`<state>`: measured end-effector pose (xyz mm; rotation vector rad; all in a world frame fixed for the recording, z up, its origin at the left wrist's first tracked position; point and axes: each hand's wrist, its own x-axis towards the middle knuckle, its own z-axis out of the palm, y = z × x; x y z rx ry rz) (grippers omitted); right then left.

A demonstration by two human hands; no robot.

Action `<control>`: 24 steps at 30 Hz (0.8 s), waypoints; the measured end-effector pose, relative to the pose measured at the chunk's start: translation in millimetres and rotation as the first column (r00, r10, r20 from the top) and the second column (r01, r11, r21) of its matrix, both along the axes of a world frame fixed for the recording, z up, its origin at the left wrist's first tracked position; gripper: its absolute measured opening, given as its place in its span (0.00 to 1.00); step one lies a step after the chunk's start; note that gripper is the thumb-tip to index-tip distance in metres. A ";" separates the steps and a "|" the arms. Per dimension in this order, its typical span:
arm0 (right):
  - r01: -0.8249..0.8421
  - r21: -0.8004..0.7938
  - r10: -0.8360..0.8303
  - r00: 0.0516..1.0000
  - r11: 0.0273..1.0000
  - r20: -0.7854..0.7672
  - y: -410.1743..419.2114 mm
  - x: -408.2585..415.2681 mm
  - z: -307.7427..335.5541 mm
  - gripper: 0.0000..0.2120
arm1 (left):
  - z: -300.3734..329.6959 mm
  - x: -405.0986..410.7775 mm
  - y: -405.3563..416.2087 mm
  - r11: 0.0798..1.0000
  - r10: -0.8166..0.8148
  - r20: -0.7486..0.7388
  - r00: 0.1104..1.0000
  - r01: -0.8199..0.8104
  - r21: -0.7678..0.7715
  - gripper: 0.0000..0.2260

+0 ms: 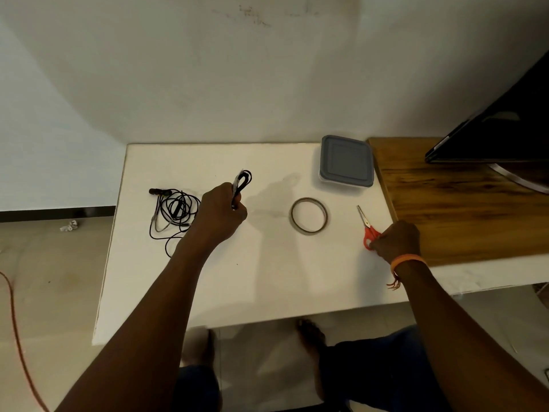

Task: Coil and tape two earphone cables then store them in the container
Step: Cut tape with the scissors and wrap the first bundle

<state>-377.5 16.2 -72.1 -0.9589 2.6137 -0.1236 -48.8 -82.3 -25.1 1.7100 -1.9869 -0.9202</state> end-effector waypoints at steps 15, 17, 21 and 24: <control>0.664 0.104 -0.110 -0.033 0.741 0.993 -1.7 108.2 62.6 0.07 | -3.6 -0.7 -1.5 1.000 0.031 0.008 0.999 -0.031 0.001 0.06; 0.545 0.185 -0.175 -0.071 0.818 0.982 3.4 132.5 62.5 0.11 | -5.0 0.4 -2.4 0.999 0.035 0.008 0.999 -0.035 -0.002 0.07; 0.323 0.178 -0.206 0.057 0.930 0.977 7.9 149.1 50.9 0.19 | -6.0 1.9 -1.7 1.000 0.012 0.014 1.000 -0.011 -0.025 0.06; 0.258 0.190 -0.199 0.010 0.947 0.980 6.2 145.2 46.6 0.21 | -4.9 2.2 -1.4 0.999 -0.015 0.015 1.000 0.015 -0.033 0.06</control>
